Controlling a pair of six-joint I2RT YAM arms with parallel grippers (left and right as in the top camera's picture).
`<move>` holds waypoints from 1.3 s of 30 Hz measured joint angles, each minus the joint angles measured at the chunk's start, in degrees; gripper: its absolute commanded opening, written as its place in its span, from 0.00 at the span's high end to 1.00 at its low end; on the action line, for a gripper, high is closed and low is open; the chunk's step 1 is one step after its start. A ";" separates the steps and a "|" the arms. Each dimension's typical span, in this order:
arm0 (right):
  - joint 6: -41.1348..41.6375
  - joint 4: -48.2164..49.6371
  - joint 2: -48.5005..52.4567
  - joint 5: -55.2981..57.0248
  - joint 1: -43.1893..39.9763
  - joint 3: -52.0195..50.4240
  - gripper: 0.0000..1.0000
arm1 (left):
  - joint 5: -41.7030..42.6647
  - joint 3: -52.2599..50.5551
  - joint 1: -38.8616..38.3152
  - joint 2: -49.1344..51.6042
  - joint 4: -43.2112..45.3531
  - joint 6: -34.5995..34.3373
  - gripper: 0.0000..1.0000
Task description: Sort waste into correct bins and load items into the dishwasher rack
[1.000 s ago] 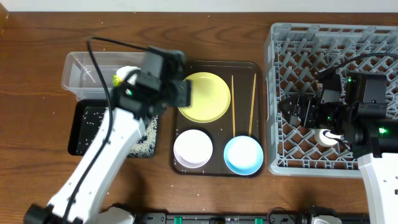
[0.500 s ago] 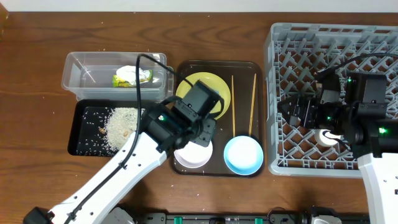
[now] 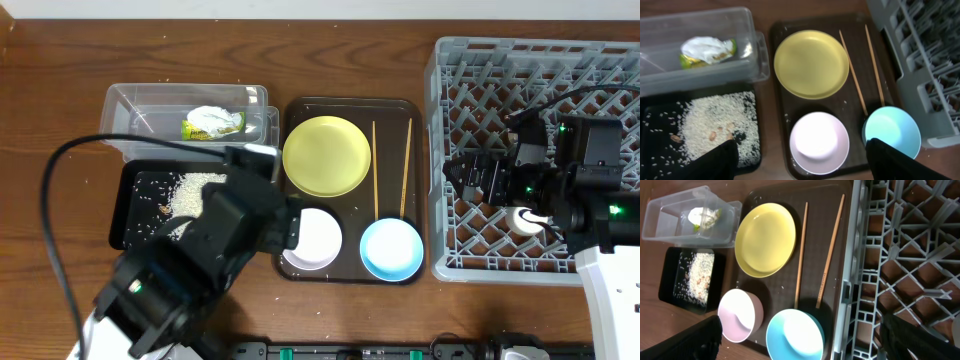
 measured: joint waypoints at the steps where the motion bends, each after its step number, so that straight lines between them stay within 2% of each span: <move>1: 0.00 0.00 0.00 0.00 0.00 0.00 0.01 | -0.31 0.00 0.02 -0.59 0.02 0.00 0.14; 13: 0.00 0.00 0.00 0.02 0.00 0.00 0.01 | -1.86 0.00 0.02 -2.27 -0.81 0.28 0.10; 17: -0.02 0.02 0.00 0.04 0.00 0.00 0.01 | -3.52 -2.25 2.60 -3.28 6.78 0.61 0.10; 20: -0.04 0.04 0.00 0.11 0.00 0.00 0.01 | -2.62 -9.03 8.90 -6.14 18.82 1.44 0.09; 24: -0.04 0.00 0.00 0.13 0.00 0.00 0.01 | 6.64 -23.23 20.50 -12.48 37.51 3.98 0.09; 28: -0.04 0.02 0.00 0.13 0.00 0.00 0.01 | 14.51 -35.78 28.70 -20.26 47.08 4.98 0.09; 31: -0.04 0.02 0.00 0.13 0.00 0.00 0.01 | 17.77 -43.89 31.89 -28.04 50.45 5.73 0.09; 39: -0.04 0.02 0.00 0.13 0.00 0.00 0.01 | 20.76 -57.13 36.63 -47.21 51.25 7.63 0.09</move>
